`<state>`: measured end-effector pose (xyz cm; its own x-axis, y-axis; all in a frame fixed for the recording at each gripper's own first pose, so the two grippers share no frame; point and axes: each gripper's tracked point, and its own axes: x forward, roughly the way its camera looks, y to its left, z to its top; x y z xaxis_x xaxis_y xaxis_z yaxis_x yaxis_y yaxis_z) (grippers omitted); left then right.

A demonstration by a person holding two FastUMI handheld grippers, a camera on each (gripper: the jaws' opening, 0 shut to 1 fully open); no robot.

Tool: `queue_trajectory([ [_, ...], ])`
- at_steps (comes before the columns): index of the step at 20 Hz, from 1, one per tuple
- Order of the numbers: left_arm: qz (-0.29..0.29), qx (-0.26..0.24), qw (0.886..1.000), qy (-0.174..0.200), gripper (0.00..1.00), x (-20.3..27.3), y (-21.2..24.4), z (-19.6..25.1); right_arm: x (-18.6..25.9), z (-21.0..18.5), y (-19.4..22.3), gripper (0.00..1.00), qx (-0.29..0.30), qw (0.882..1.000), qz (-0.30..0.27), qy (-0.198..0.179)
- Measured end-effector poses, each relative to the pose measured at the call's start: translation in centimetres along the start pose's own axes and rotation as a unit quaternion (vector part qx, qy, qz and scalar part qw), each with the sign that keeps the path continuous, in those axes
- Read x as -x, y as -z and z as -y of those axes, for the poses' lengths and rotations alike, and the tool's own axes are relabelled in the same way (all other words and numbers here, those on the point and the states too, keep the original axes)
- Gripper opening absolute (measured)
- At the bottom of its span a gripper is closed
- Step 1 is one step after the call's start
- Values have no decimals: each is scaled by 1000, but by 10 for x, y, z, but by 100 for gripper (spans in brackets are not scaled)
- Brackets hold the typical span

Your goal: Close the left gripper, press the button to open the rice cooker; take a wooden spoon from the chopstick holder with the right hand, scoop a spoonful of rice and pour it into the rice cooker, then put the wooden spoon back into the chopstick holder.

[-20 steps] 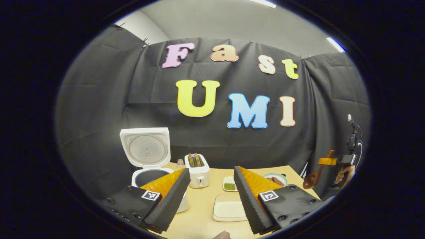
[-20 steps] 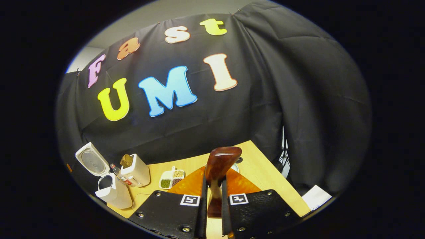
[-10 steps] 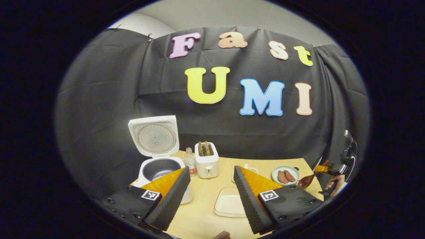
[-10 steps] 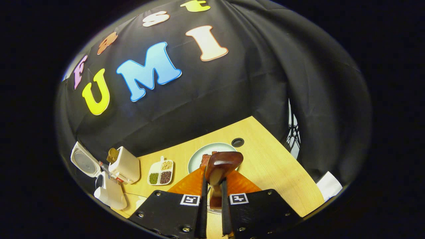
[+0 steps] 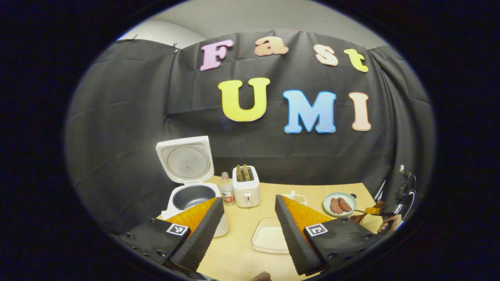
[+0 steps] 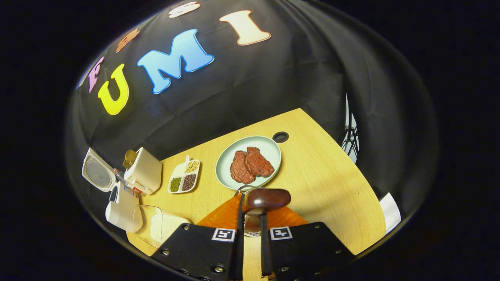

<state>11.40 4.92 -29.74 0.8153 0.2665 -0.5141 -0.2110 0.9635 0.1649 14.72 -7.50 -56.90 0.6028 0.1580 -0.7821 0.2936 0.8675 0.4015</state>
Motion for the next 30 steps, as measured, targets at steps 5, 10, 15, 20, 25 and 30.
queue_trajectory([
  [5,11,-6,1000,5,99,14,-7,12,12,0,6,18,-16,999,-19,-21],
  [10,18,-8,1000,8,87,25,-11,17,30,2,7,25,-5,999,-15,-44],
  [15,32,-12,999,23,87,35,-17,26,48,16,0,41,-24,999,-5,-40],
  [20,44,-5,998,36,87,34,-23,26,70,26,-6,52,-24,999,14,-31],
  [25,58,-6,997,45,87,34,-30,6,103,9,-15,52,-42,998,32,-41],
  [30,78,18,994,72,87,17,-44,-31,151,-38,-42,52,-46,993,95,-46],
])
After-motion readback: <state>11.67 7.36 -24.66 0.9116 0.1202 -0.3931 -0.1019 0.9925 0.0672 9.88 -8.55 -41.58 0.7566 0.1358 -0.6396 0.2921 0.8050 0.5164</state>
